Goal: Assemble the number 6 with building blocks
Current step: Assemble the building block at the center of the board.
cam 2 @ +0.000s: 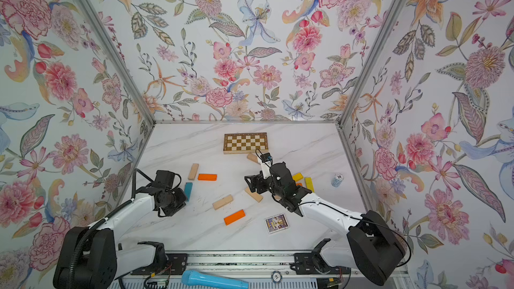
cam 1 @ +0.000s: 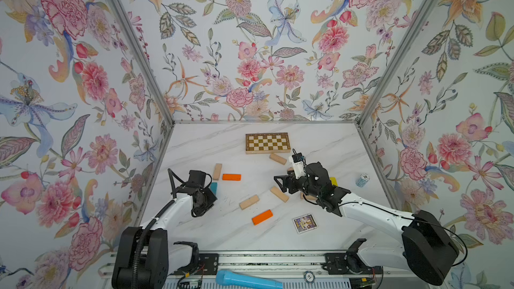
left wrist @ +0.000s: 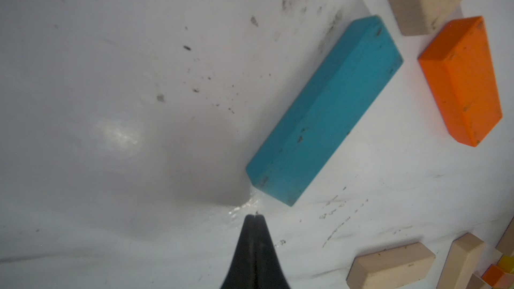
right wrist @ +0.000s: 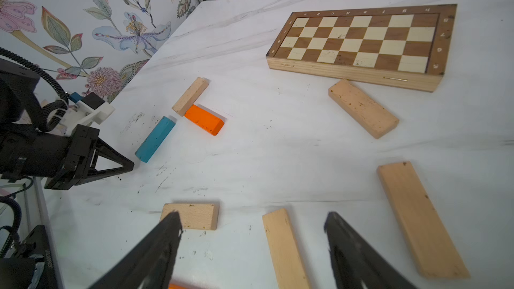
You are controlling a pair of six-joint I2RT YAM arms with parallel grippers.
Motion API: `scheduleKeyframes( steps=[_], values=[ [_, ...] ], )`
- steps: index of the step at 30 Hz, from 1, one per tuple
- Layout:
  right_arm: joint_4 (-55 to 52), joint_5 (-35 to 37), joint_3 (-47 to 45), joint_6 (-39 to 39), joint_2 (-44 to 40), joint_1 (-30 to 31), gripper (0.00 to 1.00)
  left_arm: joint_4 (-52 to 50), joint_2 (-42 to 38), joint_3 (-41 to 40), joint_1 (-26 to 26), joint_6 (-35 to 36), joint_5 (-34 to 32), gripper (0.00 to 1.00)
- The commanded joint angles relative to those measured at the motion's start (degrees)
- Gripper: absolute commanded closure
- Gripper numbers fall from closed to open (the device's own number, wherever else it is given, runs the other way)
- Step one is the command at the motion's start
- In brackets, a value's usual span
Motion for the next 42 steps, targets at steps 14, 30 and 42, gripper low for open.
scheduleKeyframes(
  steps=[14,30,42],
  values=[
    [-0.16,0.56,0.17,-1.30,-1.25,1.01,0.17,3.98,3.89,-1.22,3.86,3.92,1.68,1.00],
    [-0.94,1.11,0.80,-0.79,-0.93,1.25,0.17,6.42,5.07,-1.23,3.87,3.56,3.94,1.00],
    [-1.12,1.23,0.97,-0.79,-0.89,1.41,0.17,5.58,5.94,0.09,4.79,5.22,3.77,1.00]
  ],
)
